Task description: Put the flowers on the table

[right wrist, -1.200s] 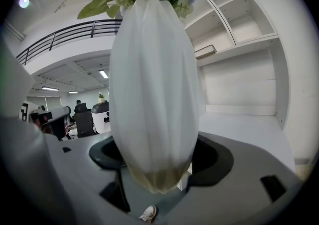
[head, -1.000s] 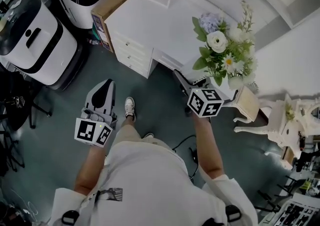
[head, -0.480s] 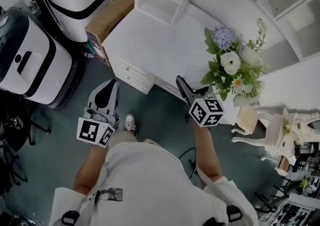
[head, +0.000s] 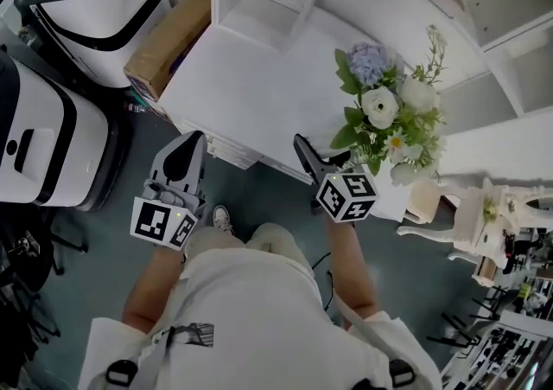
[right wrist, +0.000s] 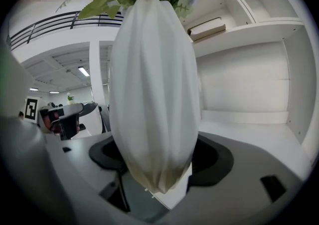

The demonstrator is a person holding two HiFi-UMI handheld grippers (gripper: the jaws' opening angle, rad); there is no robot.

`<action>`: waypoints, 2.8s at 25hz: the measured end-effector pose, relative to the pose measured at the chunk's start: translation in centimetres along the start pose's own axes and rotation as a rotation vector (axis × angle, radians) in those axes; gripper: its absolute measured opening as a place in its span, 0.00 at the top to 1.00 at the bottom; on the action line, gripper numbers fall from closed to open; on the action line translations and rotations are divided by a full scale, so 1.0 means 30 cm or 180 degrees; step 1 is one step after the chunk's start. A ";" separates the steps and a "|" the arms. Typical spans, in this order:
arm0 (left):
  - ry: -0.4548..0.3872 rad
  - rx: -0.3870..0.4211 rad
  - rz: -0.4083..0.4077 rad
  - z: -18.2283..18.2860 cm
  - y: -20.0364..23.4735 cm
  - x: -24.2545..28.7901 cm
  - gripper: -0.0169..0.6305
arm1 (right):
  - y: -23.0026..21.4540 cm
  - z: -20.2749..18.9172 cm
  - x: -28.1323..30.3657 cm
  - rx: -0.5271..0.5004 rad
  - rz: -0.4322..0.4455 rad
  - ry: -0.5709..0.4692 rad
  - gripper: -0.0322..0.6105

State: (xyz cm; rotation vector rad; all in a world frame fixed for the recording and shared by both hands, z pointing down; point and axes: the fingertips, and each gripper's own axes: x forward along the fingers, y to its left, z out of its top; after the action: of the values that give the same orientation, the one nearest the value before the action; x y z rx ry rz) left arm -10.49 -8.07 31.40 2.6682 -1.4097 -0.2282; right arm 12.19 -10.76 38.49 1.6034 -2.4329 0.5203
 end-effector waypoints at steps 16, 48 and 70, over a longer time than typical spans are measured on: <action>0.0093 0.0094 0.0310 -0.080 -0.045 0.270 0.95 | -0.151 -0.040 0.273 -0.0248 0.0427 0.0163 0.37; 0.0307 0.0075 0.1040 -0.268 0.115 0.162 0.95 | -0.081 -0.370 0.782 -0.0483 0.0796 0.0464 0.37; 0.0370 0.0053 0.1123 -0.290 0.198 0.125 0.95 | -0.054 -0.367 0.906 -0.0615 0.0684 0.0365 0.37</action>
State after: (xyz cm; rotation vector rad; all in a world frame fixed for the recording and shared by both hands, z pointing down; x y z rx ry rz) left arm -11.58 -14.22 40.66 2.3447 -1.8107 -0.0271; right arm 2.32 -30.24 58.13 1.2124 -2.4955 0.3829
